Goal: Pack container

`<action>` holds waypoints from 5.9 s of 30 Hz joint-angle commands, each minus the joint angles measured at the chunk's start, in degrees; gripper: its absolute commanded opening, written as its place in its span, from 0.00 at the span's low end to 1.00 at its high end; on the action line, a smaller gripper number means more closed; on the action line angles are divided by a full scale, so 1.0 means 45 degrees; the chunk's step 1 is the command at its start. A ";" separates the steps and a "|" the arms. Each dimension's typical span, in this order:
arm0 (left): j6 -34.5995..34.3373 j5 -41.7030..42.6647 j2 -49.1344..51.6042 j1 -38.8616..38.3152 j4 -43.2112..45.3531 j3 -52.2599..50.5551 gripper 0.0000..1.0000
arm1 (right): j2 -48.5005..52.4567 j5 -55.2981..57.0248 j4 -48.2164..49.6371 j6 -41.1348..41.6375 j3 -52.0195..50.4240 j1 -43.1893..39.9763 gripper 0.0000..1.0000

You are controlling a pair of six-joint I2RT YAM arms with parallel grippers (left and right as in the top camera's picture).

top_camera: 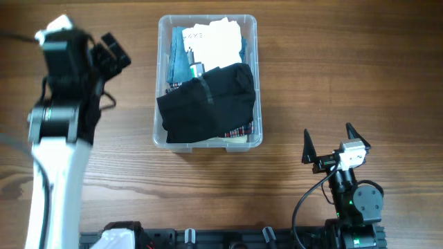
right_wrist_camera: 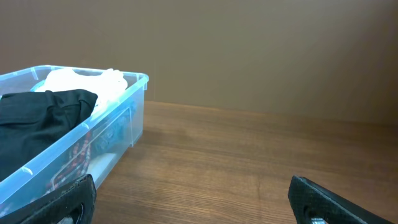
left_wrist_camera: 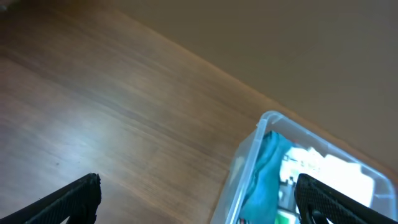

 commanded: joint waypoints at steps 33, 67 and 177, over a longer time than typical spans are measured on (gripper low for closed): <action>0.1239 0.1588 -1.3789 -0.0058 0.8038 -1.5586 1.00 | 0.0029 -0.0291 0.0039 -0.0233 -0.0024 -0.0083 1.00; 0.5280 0.3405 -1.5484 -0.0078 0.7679 -1.6393 1.00 | 0.0029 -0.0287 0.0039 -0.0233 -0.0024 -0.0083 1.00; 0.5280 0.3410 -1.5475 -0.0117 0.7679 -1.6393 1.00 | 0.0029 -0.0287 0.0039 -0.0228 -0.0024 -0.0087 1.00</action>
